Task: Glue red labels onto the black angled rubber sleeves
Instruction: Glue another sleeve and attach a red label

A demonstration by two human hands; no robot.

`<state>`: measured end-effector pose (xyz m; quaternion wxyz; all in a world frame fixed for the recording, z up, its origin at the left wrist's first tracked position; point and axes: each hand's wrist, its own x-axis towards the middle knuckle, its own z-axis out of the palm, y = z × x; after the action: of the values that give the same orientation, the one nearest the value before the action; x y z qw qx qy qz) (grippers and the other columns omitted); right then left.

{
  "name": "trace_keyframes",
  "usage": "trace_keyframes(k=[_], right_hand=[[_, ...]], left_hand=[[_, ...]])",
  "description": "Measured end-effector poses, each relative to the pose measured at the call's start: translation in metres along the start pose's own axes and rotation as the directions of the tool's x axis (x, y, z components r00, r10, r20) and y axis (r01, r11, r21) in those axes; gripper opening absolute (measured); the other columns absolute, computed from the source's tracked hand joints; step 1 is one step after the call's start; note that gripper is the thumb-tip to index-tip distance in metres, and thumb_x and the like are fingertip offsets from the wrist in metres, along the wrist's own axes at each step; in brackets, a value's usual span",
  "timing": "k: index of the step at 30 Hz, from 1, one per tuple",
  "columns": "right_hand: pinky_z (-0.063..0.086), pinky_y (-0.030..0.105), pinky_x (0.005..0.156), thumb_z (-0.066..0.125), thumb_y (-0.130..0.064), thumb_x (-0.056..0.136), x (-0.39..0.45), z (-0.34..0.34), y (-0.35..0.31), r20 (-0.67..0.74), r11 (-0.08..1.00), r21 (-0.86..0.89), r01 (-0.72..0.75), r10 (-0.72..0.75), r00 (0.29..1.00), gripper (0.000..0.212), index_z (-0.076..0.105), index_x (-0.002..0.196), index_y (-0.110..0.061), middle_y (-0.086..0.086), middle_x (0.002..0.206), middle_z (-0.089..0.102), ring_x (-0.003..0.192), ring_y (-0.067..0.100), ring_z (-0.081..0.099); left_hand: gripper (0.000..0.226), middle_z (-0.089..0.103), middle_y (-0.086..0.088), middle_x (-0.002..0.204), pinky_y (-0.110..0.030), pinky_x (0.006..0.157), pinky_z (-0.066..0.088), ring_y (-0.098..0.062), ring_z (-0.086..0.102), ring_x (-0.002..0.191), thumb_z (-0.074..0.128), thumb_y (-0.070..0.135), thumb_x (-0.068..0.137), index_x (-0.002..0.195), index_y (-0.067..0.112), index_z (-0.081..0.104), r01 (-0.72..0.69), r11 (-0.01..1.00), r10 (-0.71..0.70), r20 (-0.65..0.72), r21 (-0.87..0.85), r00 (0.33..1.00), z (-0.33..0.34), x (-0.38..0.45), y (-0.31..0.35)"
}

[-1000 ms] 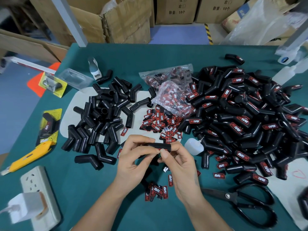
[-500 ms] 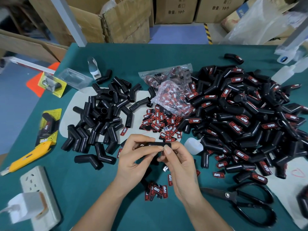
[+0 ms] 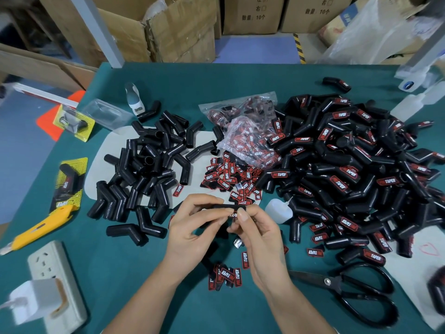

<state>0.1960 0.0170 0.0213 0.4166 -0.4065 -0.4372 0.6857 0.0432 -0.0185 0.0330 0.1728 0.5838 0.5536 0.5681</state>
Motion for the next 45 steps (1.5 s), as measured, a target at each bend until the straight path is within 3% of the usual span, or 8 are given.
trace_keyframes(k=[7, 11, 15, 20, 28, 34, 39, 45], right_hand=[[0.05, 0.043, 0.083, 0.076, -0.062, 0.087, 0.001, 0.002, -0.004, -0.009, 1.0, 0.004, 0.007, -0.007, 1.0, 0.041, 0.071, 0.083, -0.022, -0.001, 0.074, 0.063, 0.077, 0.016, 0.061], [0.051, 0.038, 0.079, 0.072, -0.067, 0.088, 0.003, 0.002, -0.005, -0.006, 1.0, 0.01, -0.007, 0.007, 1.0, 0.052, 0.069, 0.082, -0.015, -0.001, 0.073, 0.06, 0.073, 0.014, 0.06], [0.054, 0.033, 0.074, 0.066, -0.071, 0.089, 0.003, 0.002, -0.004, -0.019, 1.0, 0.011, -0.019, 0.019, 1.0, 0.055, 0.072, 0.086, -0.016, -0.002, 0.077, 0.063, 0.072, 0.015, 0.062], [0.049, 0.035, 0.071, 0.074, -0.07, 0.083, 0.002, 0.002, -0.005, -0.001, 0.996, -0.091, 0.02, -0.02, 1.0, 0.043, 0.076, 0.093, -0.028, -0.004, 0.075, 0.065, 0.072, 0.014, 0.064], [0.052, 0.027, 0.073, 0.076, -0.053, 0.088, 0.001, -0.001, -0.004, -0.011, 0.993, -0.085, 0.084, -0.085, 0.996, 0.033, 0.078, 0.093, -0.02, 0.006, 0.083, 0.066, 0.074, 0.015, 0.063], [0.053, 0.041, 0.075, 0.075, -0.06, 0.089, 0.002, -0.001, -0.002, -0.002, 0.989, -0.094, 0.111, -0.112, 0.994, 0.038, 0.079, 0.094, -0.022, 0.001, 0.085, 0.064, 0.075, 0.012, 0.063], [0.05, 0.066, 0.071, 0.065, -0.061, 0.097, 0.003, -0.003, 0.005, 0.027, 0.989, -0.119, 0.087, -0.085, 0.996, 0.041, 0.076, 0.095, -0.021, -0.001, 0.087, 0.067, 0.077, 0.013, 0.066], [0.055, 0.039, 0.078, 0.066, -0.059, 0.097, 0.002, 0.0, 0.001, 0.025, 0.993, -0.094, 0.076, -0.074, 0.997, 0.04, 0.073, 0.093, -0.02, -0.001, 0.085, 0.064, 0.075, 0.016, 0.065]], left_hand=[[0.023, 0.062, 0.001, 0.113, -0.025, 0.095, 0.051, -0.017, 0.066, 0.108, 0.074, 0.01, 0.093, 0.113, 0.018, 0.078, 0.057, 0.997, -0.055, 0.034, -0.053, 0.998, 0.001, 0.0, -0.001], [0.019, 0.06, 0.0, 0.111, -0.041, 0.081, 0.06, -0.023, 0.066, 0.101, 0.072, 0.017, 0.095, 0.112, 0.022, 0.08, 0.17, 0.977, -0.162, 0.071, -0.125, 0.984, 0.0, 0.0, -0.003], [0.025, 0.057, 0.0, 0.11, -0.027, 0.073, 0.06, -0.019, 0.068, 0.078, 0.07, 0.008, 0.095, 0.11, 0.026, 0.079, 0.287, 0.925, -0.274, 0.087, -0.25, 0.958, 0.0, 0.001, 0.0], [0.018, 0.056, -0.001, 0.108, -0.023, 0.073, 0.057, -0.017, 0.066, 0.083, 0.071, 0.005, 0.094, 0.108, 0.014, 0.076, 0.289, 0.927, -0.271, 0.105, -0.24, 0.957, 0.001, 0.0, 0.001], [0.017, 0.058, -0.003, 0.111, -0.062, 0.078, 0.058, -0.033, 0.065, 0.1, 0.071, 0.018, 0.095, 0.109, 0.022, 0.077, 0.241, 0.95, -0.229, 0.081, -0.2, 0.97, 0.001, -0.004, -0.004], [0.019, 0.058, -0.003, 0.113, -0.027, 0.097, 0.05, -0.018, 0.063, 0.111, 0.07, 0.015, 0.094, 0.111, 0.023, 0.074, 0.132, 0.984, -0.126, 0.06, -0.117, 0.99, 0.001, -0.002, 0.001], [0.016, 0.062, -0.008, 0.108, -0.021, 0.098, 0.047, -0.013, 0.065, 0.107, 0.072, 0.013, 0.091, 0.105, 0.019, 0.076, 0.08, 0.996, -0.082, -0.027, -0.049, 0.996, 0.002, -0.002, 0.003], [0.015, 0.062, -0.006, 0.107, -0.024, 0.094, 0.051, -0.015, 0.066, 0.104, 0.074, 0.007, 0.088, 0.101, 0.014, 0.08, -0.004, 1.0, 0.004, -0.066, -0.006, 0.998, 0.007, -0.005, 0.001]])
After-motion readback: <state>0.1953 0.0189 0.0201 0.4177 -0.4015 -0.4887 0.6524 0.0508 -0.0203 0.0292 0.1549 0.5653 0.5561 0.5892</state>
